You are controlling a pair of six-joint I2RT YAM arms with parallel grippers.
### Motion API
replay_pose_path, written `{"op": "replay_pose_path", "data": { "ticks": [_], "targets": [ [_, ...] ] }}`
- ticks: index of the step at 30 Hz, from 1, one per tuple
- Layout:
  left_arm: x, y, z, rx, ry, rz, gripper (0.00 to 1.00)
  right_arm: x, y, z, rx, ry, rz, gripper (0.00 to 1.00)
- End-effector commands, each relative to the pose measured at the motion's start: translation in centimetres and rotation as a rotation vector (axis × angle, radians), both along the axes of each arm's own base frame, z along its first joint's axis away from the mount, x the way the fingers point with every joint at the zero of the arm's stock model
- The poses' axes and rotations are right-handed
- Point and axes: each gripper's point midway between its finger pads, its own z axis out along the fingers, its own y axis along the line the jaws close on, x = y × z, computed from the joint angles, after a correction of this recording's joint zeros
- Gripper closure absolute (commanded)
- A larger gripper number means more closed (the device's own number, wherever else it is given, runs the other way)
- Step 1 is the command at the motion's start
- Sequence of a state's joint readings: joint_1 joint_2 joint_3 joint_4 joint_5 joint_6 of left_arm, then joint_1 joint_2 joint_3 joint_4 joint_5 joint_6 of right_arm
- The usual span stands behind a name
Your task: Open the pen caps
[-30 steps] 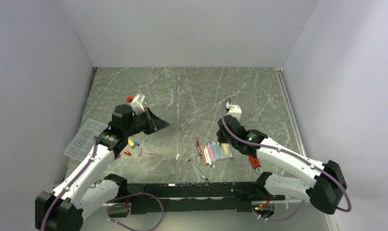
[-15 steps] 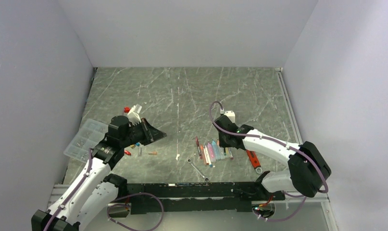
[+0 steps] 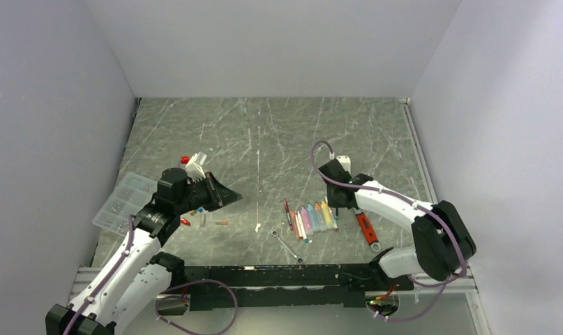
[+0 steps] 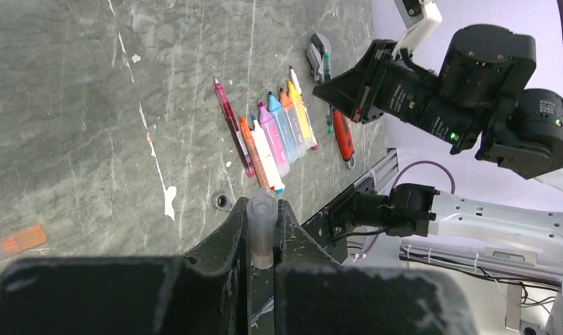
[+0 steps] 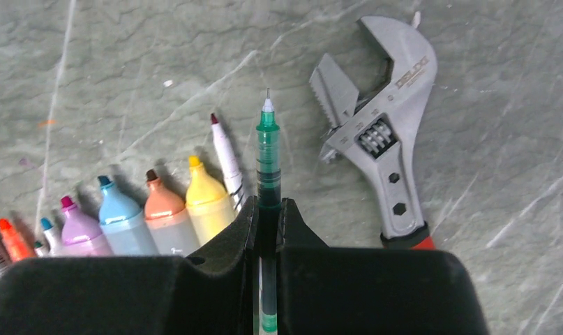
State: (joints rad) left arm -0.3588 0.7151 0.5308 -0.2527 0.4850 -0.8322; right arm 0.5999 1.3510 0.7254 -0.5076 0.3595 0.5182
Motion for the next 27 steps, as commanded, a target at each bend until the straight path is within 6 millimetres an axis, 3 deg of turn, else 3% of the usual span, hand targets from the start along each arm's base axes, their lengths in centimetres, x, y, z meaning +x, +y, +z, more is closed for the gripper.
{"op": "replay_pose_path", "data": {
  "ticks": [1,8,12,21,27],
  "targets": [
    [0.1,-0.5,0.4,-0.008,-0.025,-0.035,1.00,1.9,-0.6,0.9,-0.026,-0.007,0.006,1.00],
    [0.0,-0.7,0.2,-0.023,-0.018,-0.041,1.00,1.9,-1.2,-0.6,0.002,0.037,-0.021,0.93],
    [-0.1,-0.7,0.0,-0.025,-0.013,-0.042,1.00,1.9,-0.9,-0.7,0.037,0.037,-0.026,0.83],
    [-0.2,-0.7,-0.4,-0.035,0.002,-0.040,1.00,1.8,-0.3,-0.5,0.072,0.034,-0.024,0.70],
    [-0.1,-0.2,-1.3,-0.001,0.035,-0.006,1.00,1.6,0.3,-0.7,0.128,0.044,-0.030,0.49]
  ]
}}
